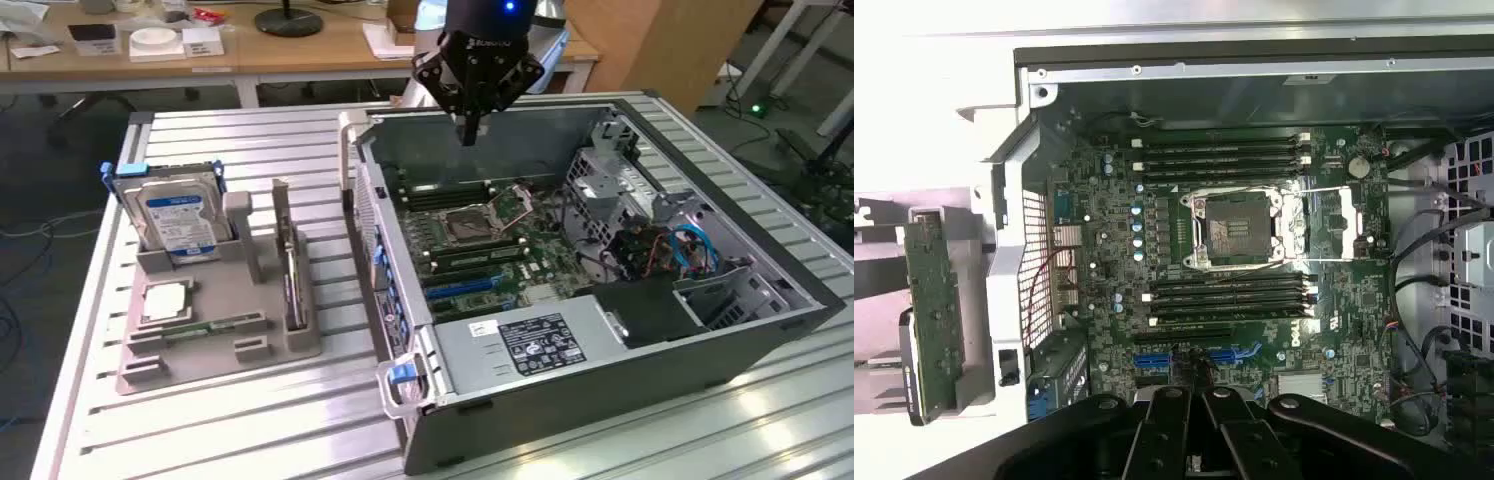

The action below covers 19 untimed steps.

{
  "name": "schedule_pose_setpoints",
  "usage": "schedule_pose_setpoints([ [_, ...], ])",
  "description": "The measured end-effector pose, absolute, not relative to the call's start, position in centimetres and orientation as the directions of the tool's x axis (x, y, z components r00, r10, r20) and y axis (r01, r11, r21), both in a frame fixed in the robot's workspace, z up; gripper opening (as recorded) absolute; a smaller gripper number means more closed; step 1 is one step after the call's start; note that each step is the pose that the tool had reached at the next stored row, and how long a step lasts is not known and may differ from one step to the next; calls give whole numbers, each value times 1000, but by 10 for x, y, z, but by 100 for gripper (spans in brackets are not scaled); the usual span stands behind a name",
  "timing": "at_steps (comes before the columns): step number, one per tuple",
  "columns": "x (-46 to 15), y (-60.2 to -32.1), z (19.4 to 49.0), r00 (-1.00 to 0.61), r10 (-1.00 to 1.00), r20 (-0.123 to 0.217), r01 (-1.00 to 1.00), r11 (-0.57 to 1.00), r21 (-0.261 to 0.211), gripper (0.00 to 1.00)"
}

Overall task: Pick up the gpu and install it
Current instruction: 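Reach for the gpu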

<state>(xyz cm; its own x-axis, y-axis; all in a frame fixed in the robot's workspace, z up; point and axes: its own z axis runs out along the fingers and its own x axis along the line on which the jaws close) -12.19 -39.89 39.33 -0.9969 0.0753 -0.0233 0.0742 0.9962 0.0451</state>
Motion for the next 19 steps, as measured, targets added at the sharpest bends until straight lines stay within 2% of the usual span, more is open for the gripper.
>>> schedule_pose_setpoints([
  [19,-145,-399,393,-997,75,-23,74,996,45,11],
])
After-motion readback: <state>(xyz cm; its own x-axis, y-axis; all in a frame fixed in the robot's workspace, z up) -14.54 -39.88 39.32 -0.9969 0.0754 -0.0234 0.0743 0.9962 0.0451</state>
